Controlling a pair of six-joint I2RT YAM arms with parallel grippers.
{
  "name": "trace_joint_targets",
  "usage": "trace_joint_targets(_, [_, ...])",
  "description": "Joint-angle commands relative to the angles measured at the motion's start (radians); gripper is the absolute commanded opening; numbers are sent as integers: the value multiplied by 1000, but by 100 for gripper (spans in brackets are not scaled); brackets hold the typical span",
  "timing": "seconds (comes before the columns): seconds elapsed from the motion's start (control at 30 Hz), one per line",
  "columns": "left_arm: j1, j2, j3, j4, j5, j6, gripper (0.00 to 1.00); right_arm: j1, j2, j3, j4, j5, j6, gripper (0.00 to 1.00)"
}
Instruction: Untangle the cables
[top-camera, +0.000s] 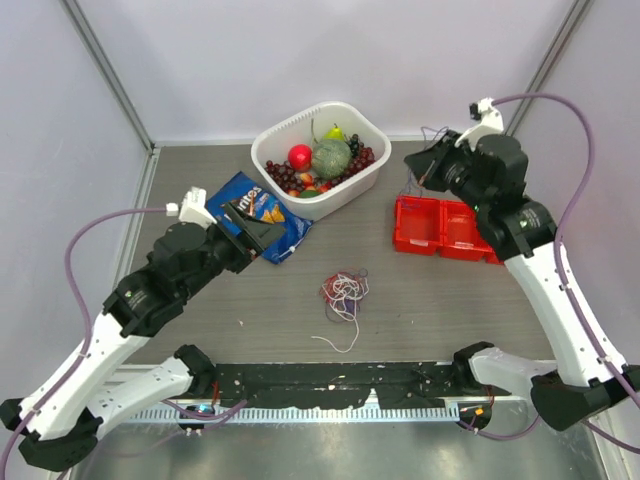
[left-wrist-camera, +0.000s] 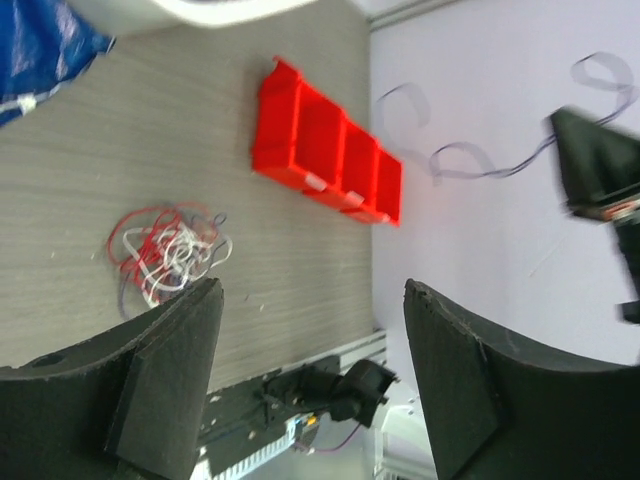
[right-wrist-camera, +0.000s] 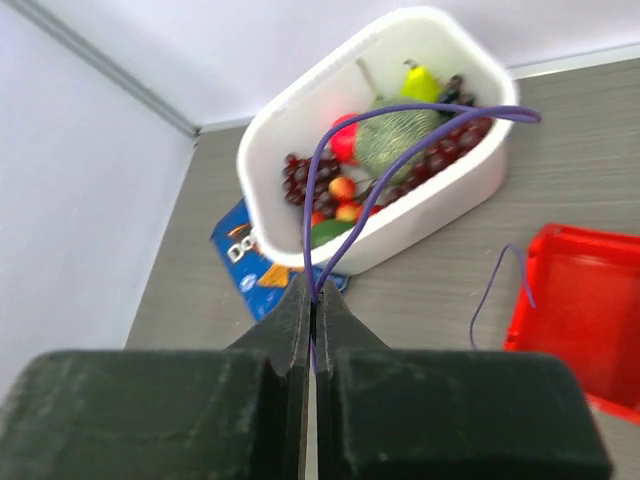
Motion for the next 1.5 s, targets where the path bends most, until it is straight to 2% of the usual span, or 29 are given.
trace_joint_targets(0.0, [2, 34, -93, 43, 123, -68, 76, -95, 95, 133, -120, 90, -118, 1])
trace_joint_targets(0.17, [2, 100, -114, 100, 250, -68, 78, -181, 177, 136, -93, 102, -153, 1])
trace_joint_targets(0.33, [2, 208, -62, 101, 387, -14, 80, -233, 238, -11, 22, 96, -173, 1])
trace_joint_targets(0.5, [2, 287, -1, 104, 442, 45, 80, -241, 338, -122, 93, 76, -173, 1])
trace_joint_targets(0.73, [2, 380, 80, 81, 498, 102, 79, -241, 482, -114, -45, 62, -121, 1])
trace_joint_targets(0.9, [2, 437, 120, 72, 525, 125, 78, -241, 528, -139, -99, 13, -126, 1])
trace_joint_targets(1.1, [2, 483, 143, 75, 567, 128, 78, -241, 630, -42, -226, 20, -153, 1])
trace_joint_targets(1.33, [2, 499, 143, 78, 579, 121, 77, -241, 671, 19, -249, -41, -114, 1])
trace_joint_targets(1.47, [2, 497, 140, 69, 579, 121, 78, -239, 709, 61, -265, -40, -132, 8])
